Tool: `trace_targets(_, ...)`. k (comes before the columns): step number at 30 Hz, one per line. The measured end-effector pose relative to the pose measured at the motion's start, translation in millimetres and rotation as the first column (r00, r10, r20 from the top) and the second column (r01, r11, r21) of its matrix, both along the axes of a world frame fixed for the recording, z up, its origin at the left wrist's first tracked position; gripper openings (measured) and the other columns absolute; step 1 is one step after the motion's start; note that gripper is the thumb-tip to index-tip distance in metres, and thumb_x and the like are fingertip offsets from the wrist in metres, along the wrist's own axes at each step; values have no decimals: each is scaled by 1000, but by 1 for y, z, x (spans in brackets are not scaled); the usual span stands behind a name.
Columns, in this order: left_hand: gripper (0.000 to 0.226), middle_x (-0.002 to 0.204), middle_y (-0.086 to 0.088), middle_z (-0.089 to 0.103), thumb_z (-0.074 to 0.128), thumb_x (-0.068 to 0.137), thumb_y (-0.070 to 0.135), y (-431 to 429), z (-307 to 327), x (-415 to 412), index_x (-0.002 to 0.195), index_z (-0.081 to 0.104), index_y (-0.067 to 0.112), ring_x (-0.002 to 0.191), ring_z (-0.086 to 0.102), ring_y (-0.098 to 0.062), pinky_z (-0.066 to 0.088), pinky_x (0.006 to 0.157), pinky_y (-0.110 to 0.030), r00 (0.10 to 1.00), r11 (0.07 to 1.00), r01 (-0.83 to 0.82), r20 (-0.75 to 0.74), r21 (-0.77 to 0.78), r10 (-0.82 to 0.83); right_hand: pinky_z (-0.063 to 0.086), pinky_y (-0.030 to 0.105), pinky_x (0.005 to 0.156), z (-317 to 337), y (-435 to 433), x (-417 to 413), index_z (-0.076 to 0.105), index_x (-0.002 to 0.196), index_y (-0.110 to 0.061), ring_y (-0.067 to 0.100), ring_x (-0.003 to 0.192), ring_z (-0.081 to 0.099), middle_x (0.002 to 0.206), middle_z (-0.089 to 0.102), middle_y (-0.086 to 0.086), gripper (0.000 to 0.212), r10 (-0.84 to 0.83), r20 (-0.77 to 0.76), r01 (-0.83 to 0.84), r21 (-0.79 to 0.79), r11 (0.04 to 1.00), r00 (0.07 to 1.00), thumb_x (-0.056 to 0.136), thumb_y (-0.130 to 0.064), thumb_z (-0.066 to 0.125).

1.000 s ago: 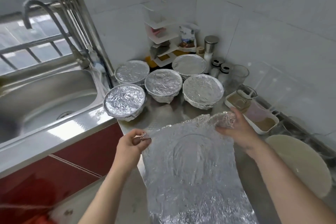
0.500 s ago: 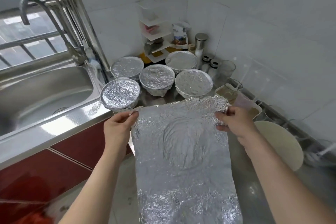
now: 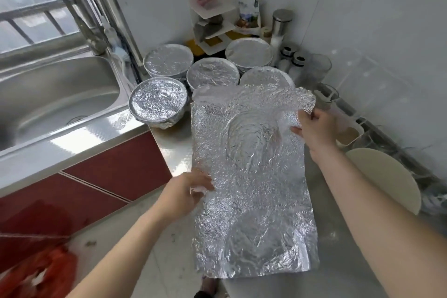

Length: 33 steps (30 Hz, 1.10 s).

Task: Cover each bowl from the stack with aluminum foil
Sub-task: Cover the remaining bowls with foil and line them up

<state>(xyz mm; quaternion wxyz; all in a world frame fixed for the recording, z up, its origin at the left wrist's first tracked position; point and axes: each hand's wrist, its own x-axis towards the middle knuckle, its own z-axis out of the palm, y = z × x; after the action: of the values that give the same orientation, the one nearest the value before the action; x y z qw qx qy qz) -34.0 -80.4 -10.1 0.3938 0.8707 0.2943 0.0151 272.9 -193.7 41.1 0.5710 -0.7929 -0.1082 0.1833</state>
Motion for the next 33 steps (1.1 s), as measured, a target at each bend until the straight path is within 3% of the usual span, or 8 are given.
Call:
trace_targets(4,65,158,5,26,59,83,-3,-15,-21,-10,134,57,37,148,20,-24,26,118,-50,940,946,284,-241,158,-242,44,36,87,-10,5,-1,48,120,-12,20,99,54,107,58,1,37,186,168,-149,-213,966,968,87,-25,58)
trace_targets(6,80,161,10,6,48,83,-8,-16,-20,-15,143,41,45,150,6,-22,22,120,-50,913,928,322,-319,187,-253,31,37,110,-10,-5,-7,19,150,-20,19,135,36,149,36,2,72,311,239,-242,-279,929,920,91,-18,59)
trace_targets(8,86,159,13,-6,45,84,-7,-17,-25,-18,146,30,51,151,0,-21,22,120,-49,888,897,381,-361,226,-286,18,34,116,-8,-24,-22,7,154,-24,15,145,18,158,17,-3,77,498,301,-355,-423,834,813,95,-12,54)
trace_targets(15,63,156,0,36,64,77,18,-19,-49,-20,131,51,48,143,33,-30,38,109,-51,885,792,466,-223,395,-409,13,48,120,-61,-109,-82,1,151,-43,11,148,-6,160,-7,-13,81,929,-148,-600,-794,92,339,95,4,36)
trace_targets(21,25,114,20,66,51,90,26,-29,-50,-26,100,73,32,121,56,-14,59,79,-36,912,848,383,-4,366,-410,14,52,118,-72,-129,-87,2,149,-47,8,148,1,159,-5,-19,89,945,-133,-542,-839,53,298,90,7,39)
trace_targets(28,38,111,36,58,65,85,-4,-18,-54,-51,96,78,30,124,48,4,48,102,-33,990,988,140,12,64,-141,25,35,112,-63,-152,-54,-4,150,-44,6,147,-5,156,-18,-18,99,983,-183,-466,-872,-149,29,84,7,49)
trace_targets(31,60,117,19,66,61,85,-8,-19,-54,-53,86,71,51,120,53,4,48,100,-28,999,999,30,15,24,-30,25,28,111,-68,-167,-49,2,151,-43,-3,142,-11,155,-16,-19,93,988,-153,-491,-863,-117,34,80,-14,55)
trace_targets(33,60,119,11,68,61,85,-9,-20,-53,-53,91,70,50,117,57,0,47,100,-27,999,998,-51,13,-46,52,28,26,110,-70,-170,-49,25,150,-37,-3,141,5,158,9,-16,73,993,-17,-579,-813,54,118,81,-23,43)
